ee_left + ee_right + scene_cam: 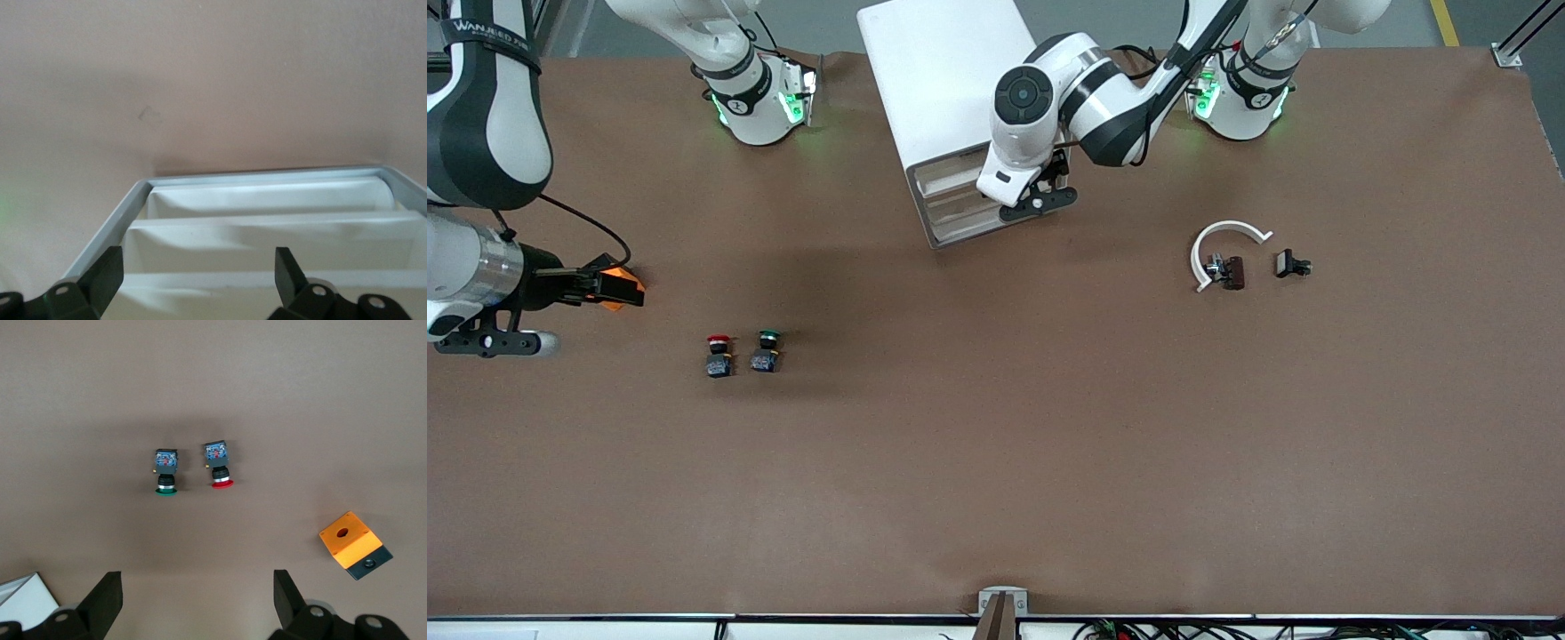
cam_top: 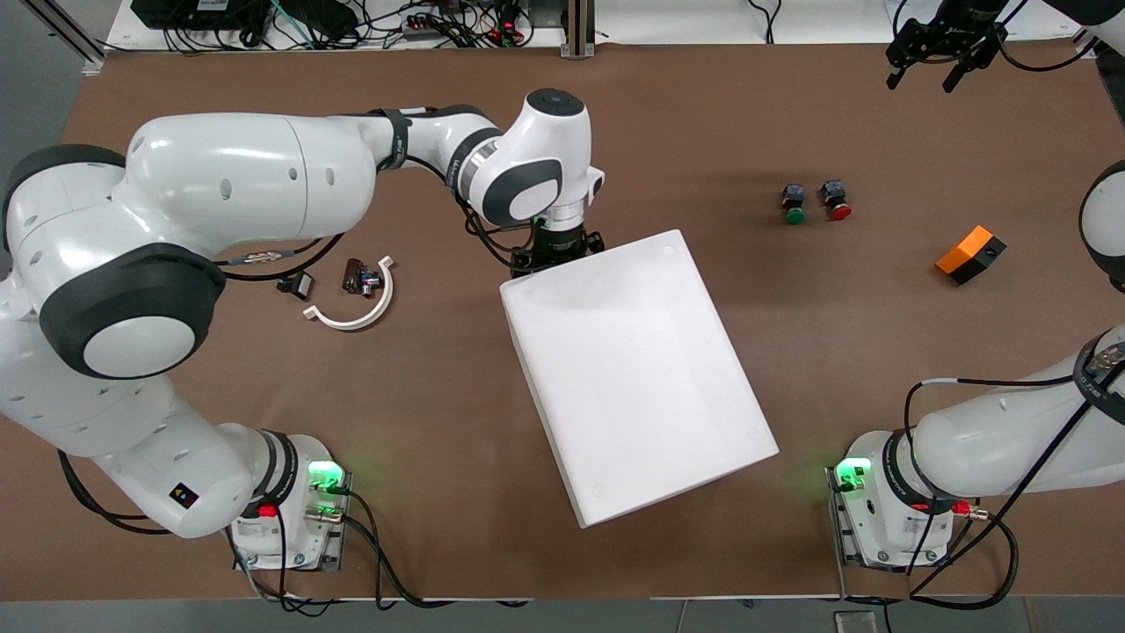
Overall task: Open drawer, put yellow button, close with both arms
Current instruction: 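Push the drawer fully shut into the cabinet with the left gripper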
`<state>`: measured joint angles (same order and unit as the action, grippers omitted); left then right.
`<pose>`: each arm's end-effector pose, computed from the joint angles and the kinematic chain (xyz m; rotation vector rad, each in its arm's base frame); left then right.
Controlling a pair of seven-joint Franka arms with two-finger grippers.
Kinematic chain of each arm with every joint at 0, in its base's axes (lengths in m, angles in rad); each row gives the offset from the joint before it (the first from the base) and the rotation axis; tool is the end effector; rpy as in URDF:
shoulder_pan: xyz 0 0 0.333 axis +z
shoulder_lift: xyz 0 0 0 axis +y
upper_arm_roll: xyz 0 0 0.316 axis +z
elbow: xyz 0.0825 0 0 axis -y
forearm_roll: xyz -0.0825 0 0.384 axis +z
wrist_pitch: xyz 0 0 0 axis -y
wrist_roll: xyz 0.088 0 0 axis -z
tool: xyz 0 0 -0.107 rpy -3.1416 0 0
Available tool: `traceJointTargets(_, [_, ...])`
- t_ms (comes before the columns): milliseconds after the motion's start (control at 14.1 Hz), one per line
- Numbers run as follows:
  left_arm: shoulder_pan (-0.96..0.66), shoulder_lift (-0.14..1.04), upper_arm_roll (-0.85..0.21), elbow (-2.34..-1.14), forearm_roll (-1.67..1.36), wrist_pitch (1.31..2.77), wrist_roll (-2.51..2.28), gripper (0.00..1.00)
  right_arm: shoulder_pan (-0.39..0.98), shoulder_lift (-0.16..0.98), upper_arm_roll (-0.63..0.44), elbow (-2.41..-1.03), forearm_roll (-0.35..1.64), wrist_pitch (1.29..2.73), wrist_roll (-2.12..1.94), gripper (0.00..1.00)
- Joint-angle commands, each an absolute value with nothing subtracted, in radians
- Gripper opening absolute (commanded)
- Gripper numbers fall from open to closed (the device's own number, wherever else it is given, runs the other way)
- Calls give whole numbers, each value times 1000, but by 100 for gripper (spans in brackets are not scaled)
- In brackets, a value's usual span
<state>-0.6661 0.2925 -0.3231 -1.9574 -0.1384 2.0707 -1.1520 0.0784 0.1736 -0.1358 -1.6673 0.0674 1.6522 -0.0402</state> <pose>0.3231 -0.4923 0.3234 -3.0457 -0.3745 0.4054 0.5938 -0.0226 0.4864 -3.0762 0.0449 0.2849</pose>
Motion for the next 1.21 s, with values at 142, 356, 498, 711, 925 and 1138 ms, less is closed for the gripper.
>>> traceJointTargets(142, [-675,310,-367,-1925,-130,2068,-1184,100,69,92,-115,-1695,5,1660,-49,100])
traceJointTargets(356, [-655,318,-350,-1907,-120,2068,-1195,100,69,49,-115,-1701,-18,1648,-49,100])
traceJointTargets(498, [-583,318,-327,-1879,-117,2056,-1195,100,69,35,-115,-1701,-26,1646,-49,100])
traceJointTargets(711, [-421,318,-322,-1844,-110,2051,-1189,100,69,14,-114,-1713,-26,1643,-46,100])
traceJointTargets(925, [-270,313,-324,-1810,-8,2051,-1180,100,78,-40,-109,-1770,-26,1664,-32,100])
traceJointTargets(1138, [-168,310,-324,-1792,57,2037,-1180,100,74,-58,-109,-1750,-17,1648,-12,100])
